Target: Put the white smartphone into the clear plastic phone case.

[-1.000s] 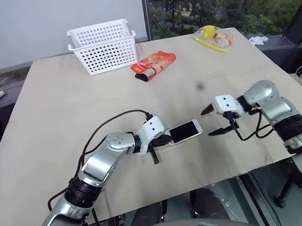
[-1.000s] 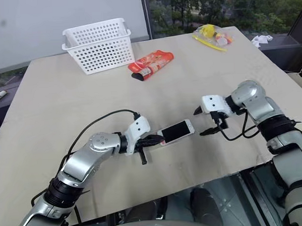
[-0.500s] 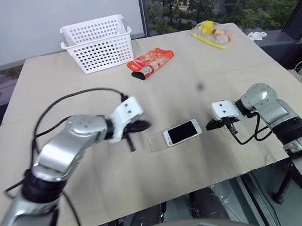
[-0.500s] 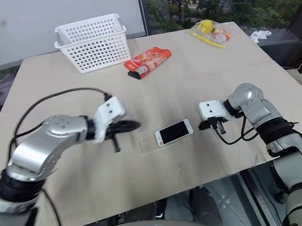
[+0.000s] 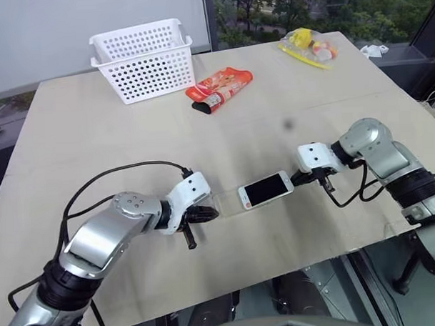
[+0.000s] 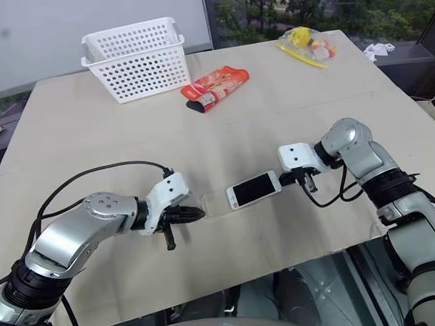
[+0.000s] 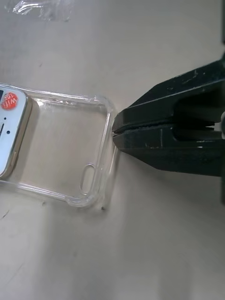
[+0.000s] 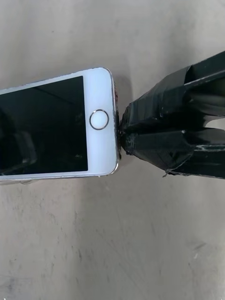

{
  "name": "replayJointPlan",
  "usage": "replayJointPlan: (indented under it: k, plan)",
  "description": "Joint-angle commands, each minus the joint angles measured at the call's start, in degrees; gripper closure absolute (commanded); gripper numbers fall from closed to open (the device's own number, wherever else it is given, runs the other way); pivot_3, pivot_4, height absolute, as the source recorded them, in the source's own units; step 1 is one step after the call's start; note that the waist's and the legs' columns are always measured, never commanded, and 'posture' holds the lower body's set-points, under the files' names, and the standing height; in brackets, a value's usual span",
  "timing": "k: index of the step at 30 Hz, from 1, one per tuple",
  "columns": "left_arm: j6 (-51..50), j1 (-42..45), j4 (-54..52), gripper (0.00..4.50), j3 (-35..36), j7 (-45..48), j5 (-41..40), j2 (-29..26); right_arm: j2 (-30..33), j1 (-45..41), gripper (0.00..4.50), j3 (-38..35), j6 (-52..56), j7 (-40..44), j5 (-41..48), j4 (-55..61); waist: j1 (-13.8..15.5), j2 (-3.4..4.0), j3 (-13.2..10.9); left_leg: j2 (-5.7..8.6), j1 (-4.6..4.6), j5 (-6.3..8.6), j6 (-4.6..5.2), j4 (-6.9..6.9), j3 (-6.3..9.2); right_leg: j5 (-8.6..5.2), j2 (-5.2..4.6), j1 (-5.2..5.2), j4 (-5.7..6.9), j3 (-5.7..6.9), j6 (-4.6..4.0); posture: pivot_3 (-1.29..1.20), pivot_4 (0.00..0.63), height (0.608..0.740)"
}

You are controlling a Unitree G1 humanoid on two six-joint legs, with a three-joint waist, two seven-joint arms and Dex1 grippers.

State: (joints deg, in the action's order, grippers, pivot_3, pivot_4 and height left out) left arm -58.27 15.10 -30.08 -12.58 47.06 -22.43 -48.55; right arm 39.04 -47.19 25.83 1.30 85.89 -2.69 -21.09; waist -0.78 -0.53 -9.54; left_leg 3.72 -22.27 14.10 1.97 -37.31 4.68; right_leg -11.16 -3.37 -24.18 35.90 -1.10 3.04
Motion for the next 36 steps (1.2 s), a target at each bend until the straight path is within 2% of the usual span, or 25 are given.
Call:
replayJointPlan:
  k: [1,8,11,13,17,20,23,27,36]
  plan:
    - [0.0,0.1,-0.7,4.5,-0.1,-0.5,0.1,-0.2,1.1,-1.5,4.46,-2.9,1.4,1.4,1.7,1.9,0.0,0.0,0.0,0.0,0.0,0.0,0.0,0.0,0.0,0.0,0.0,0.0,0.0,0.0,0.0,0.0,0.15,0.74]
    - [0.1,-1.0,-1.1,4.5,0.9,-0.8,0.0,-0.9,1.6,-1.9,4.46,-9.0,11.7,-1.7,5.6,-5.5,0.1,0.0,0.0,0.01,-0.01,0.0,0.01,-0.01,0.0,0.0,-0.02,0.01,0.0,0.01,-0.01,0.0,0.15,0.74]
    - [-0.1,-1.4,-1.8,4.5,1.6,-1.7,-0.2,-0.4,1.0,1.2,4.46,-13.9,20.6,-6.8,8.7,-4.0,0.1,0.0,0.0,0.0,-0.01,0.0,0.01,0.0,0.01,0.0,-0.03,0.0,0.0,-0.01,-0.01,0.0,0.15,0.74]
    - [-0.2,-1.9,-2.3,4.5,2.3,-2.3,-0.5,-0.1,0.0,5.1,4.46,-17.9,27.7,-10.9,12.0,0.7,0.1,0.0,0.0,-0.01,-0.03,0.0,0.01,0.02,0.06,0.0,-0.06,0.0,-0.01,-0.12,-0.02,0.0,0.15,0.74]
    - [-0.6,-3.1,-2.9,4.5,3.6,-4.0,-1.4,1.4,-9.4,18.0,4.46,-33.0,52.0,-26.6,25.3,20.9,0.1,0.03,0.0,-0.03,-0.24,0.01,0.0,0.05,0.22,0.0,-0.08,-0.17,0.02,-0.08,-0.02,0.0,0.15,0.74]
    - [-0.5,-3.0,-2.5,4.5,3.4,-4.4,-1.7,2.0,-14.3,23.7,4.46,-36.9,59.4,-34.1,29.1,28.5,0.2,0.12,0.1,0.03,-0.55,0.0,0.01,-0.01,0.18,0.01,-0.13,-0.54,0.22,-0.15,-0.02,0.0,0.15,0.74]
    - [0.0,-2.6,-1.8,4.5,3.2,-4.3,-1.5,1.9,-18.1,27.6,4.46,-38.4,61.6,-40.5,30.1,31.6,0.2,0.1,0.1,0.09,-0.52,0.06,0.12,-0.08,0.1,0.01,-0.15,-0.51,0.23,-0.21,-0.01,0.0,0.15,0.74]
    - [0.3,-2.3,-1.4,4.5,3.2,-4.2,-1.5,1.8,-19.8,29.4,4.46,-39.2,63.0,-43.9,33.0,33.8,0.1,0.1,0.1,0.09,-0.47,0.11,0.22,-0.09,0.08,0.01,-0.12,-0.49,0.27,-0.12,-0.01,0.0,0.15,0.74]
    - [0.7,-1.9,-0.7,4.5,2.9,-4.1,-1.3,2.2,-17.4,27.8,4.46,-37.0,59.5,-44.1,35.4,33.8,0.1,0.09,0.1,0.08,-0.44,0.03,0.1,-0.1,-0.02,0.01,-0.09,-0.49,0.29,-0.03,-0.01,0.0,0.15,0.74]
